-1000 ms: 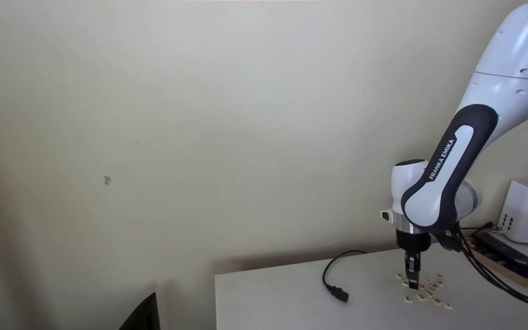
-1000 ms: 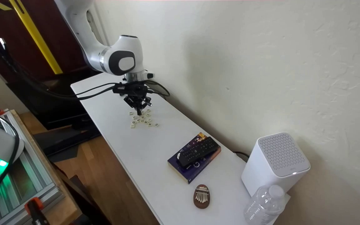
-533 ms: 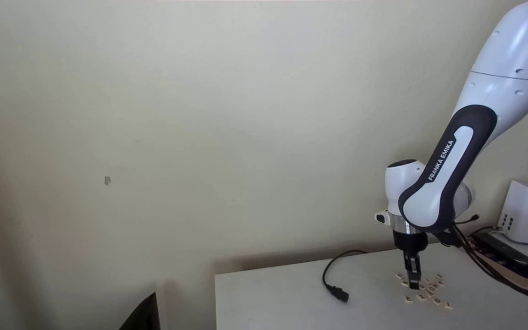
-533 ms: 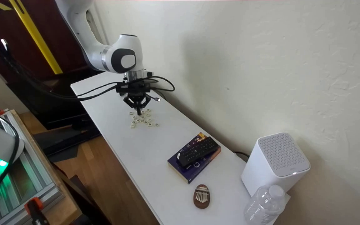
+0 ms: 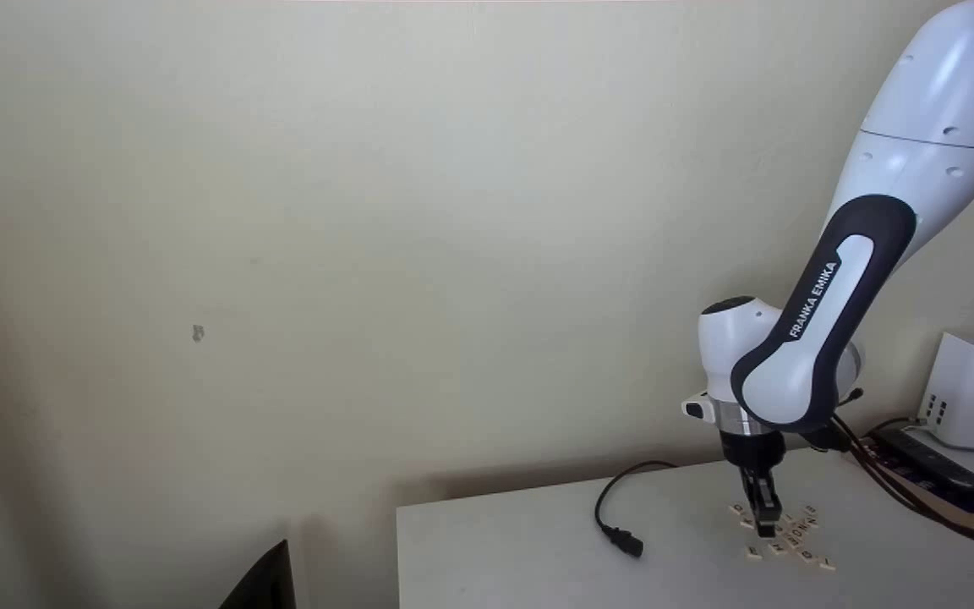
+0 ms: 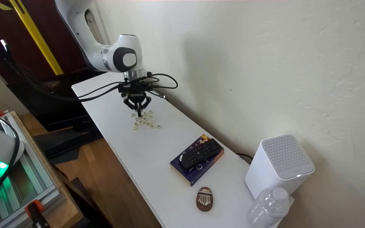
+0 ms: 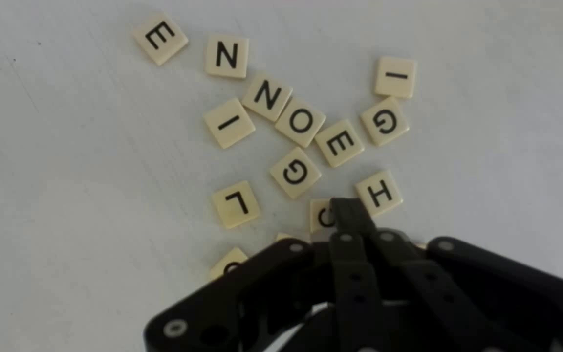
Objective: Align 3 letters in a straight line
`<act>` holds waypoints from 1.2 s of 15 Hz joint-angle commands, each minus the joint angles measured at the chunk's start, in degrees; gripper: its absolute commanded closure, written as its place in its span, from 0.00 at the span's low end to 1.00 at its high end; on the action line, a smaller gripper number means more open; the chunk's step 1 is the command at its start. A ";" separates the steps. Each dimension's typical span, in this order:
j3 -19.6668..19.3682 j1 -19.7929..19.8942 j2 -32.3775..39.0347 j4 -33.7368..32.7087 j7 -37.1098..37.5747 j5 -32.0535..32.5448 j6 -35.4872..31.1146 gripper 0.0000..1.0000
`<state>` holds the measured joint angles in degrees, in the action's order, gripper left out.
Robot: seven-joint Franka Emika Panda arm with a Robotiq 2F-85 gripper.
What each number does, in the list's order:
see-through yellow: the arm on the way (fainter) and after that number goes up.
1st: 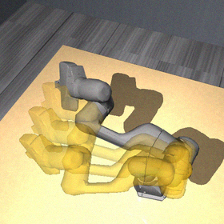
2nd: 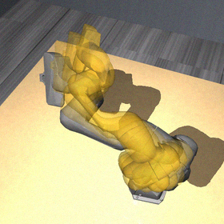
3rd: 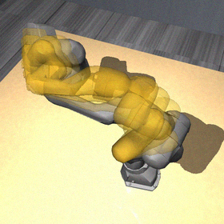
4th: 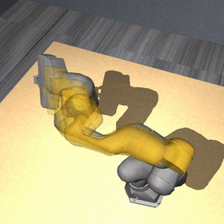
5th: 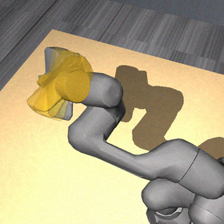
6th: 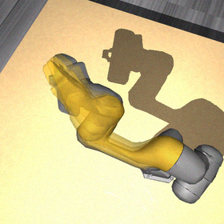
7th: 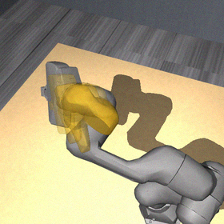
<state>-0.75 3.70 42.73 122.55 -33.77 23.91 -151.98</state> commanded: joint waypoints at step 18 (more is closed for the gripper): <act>0.16 0.20 -1.40 2.28 -3.47 4.97 -3.00 1.00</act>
<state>-2.15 1.32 42.89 122.29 -36.18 29.71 -151.46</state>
